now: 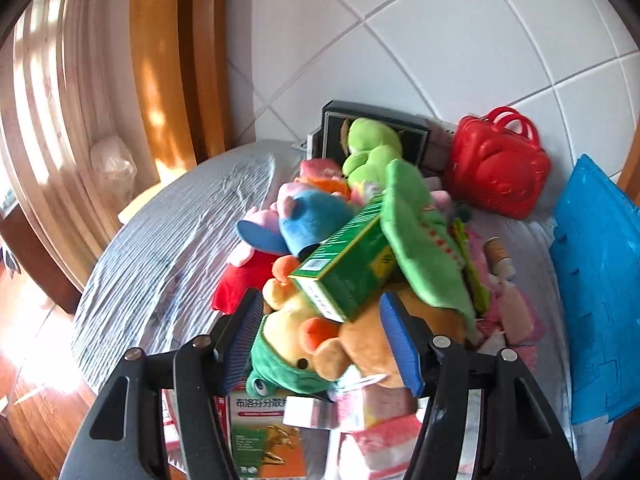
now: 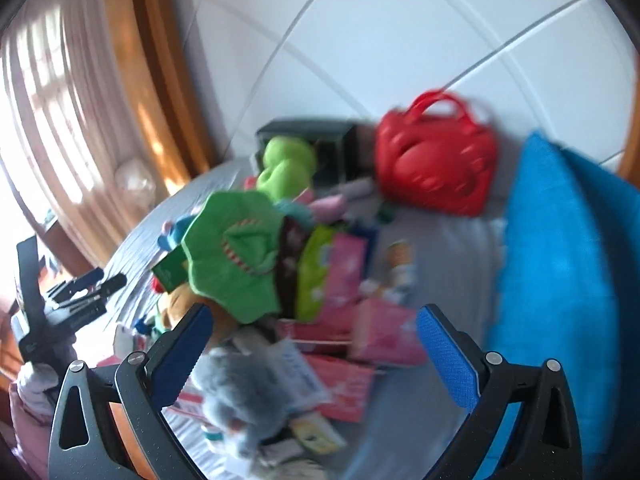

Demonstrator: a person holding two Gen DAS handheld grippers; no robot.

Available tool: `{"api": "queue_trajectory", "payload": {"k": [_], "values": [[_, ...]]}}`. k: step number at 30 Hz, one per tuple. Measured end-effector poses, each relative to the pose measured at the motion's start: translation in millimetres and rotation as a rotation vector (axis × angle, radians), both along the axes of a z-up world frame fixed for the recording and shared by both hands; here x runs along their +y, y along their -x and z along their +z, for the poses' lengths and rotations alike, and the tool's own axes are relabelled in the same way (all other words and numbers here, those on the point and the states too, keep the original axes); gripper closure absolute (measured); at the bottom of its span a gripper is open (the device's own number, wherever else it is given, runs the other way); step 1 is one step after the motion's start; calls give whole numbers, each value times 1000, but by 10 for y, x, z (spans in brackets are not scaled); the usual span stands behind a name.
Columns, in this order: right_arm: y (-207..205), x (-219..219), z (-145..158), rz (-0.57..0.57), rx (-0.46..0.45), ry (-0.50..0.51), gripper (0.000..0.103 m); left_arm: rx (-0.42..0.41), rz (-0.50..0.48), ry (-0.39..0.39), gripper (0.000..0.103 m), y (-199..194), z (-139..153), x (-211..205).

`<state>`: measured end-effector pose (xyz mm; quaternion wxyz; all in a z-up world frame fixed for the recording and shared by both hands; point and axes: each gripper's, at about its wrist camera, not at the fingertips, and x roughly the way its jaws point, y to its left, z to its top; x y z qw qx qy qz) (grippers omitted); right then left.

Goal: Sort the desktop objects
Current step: 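Move both tools back to the heap, then grasp the green medicine box with the left tool while the right tool grasps the green plush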

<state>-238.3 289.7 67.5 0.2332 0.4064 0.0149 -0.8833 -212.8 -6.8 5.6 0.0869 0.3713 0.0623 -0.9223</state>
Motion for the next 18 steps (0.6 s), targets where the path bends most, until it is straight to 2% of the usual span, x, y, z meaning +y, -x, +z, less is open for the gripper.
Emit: {"api": "queue_trajectory", "payload": {"k": [6, 12, 18], "values": [[207, -560, -447, 22, -86, -15, 0, -59, -18, -49, 43, 275, -300, -308], [447, -1054, -717, 74, -142, -30, 0, -92, -56, -60, 43, 538, -462, -399], [721, -1545, -945, 129, -179, -39, 0, -102, -90, -136, 43, 690, -540, -570]]}}
